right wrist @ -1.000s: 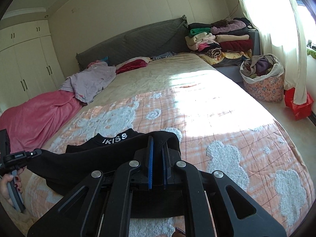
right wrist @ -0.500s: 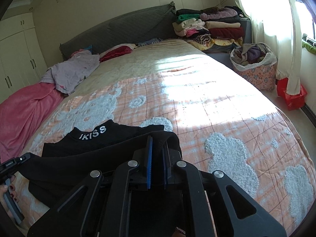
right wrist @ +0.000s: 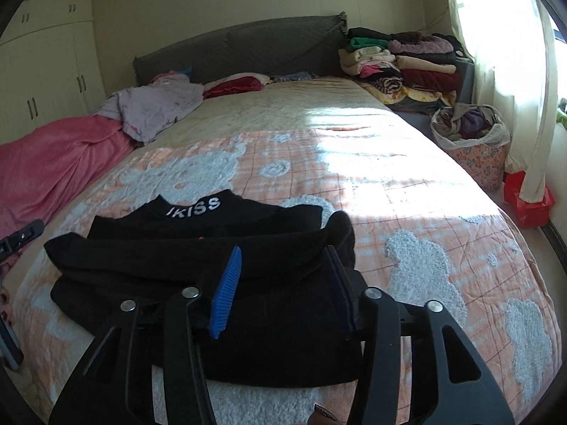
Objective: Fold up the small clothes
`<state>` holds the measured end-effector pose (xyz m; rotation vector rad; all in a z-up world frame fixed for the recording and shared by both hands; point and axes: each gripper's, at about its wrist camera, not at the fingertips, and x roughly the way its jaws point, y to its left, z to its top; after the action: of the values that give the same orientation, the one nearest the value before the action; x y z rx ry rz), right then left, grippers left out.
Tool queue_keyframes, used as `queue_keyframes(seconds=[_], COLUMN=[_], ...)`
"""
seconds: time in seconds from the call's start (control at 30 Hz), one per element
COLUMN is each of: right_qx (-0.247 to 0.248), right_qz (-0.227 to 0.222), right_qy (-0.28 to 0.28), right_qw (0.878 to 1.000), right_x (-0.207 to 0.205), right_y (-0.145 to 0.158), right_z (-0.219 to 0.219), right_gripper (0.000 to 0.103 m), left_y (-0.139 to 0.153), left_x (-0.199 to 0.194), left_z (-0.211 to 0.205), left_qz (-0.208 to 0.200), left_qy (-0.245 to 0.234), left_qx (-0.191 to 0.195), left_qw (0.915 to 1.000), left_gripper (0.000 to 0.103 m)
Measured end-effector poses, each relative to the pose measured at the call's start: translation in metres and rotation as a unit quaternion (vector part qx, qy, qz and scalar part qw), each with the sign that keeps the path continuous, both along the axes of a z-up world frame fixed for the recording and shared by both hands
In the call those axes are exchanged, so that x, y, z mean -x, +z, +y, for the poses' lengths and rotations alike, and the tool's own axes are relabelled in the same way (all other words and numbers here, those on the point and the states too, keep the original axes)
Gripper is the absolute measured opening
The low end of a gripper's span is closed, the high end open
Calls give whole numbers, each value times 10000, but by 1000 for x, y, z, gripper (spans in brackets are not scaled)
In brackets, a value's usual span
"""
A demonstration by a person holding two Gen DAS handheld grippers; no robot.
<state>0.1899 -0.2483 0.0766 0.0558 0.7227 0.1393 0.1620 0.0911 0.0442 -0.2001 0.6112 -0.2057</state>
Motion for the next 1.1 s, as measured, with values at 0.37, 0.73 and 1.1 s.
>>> queue_keyframes(seconds=[0.37, 0.73, 1.1], right_qx=[784, 735, 321], right_qz=[915, 946, 843], right_qy=[549, 481, 206], right_qw=[9912, 9916, 9957], right_x=[-8, -43, -103], right_y=[-50, -69, -56], right_z=[35, 36, 33], right_gripper=[21, 22, 22], left_y=[-64, -66, -59], left_x=[-3, -32, -79], left_z=[-64, -49, -33], left_qz=[1340, 1124, 754], left_qy=[-1022, -492, 80], left_qx=[-778, -999, -636], left_qw=[9826, 9874, 9951], left_gripper=[30, 35, 37])
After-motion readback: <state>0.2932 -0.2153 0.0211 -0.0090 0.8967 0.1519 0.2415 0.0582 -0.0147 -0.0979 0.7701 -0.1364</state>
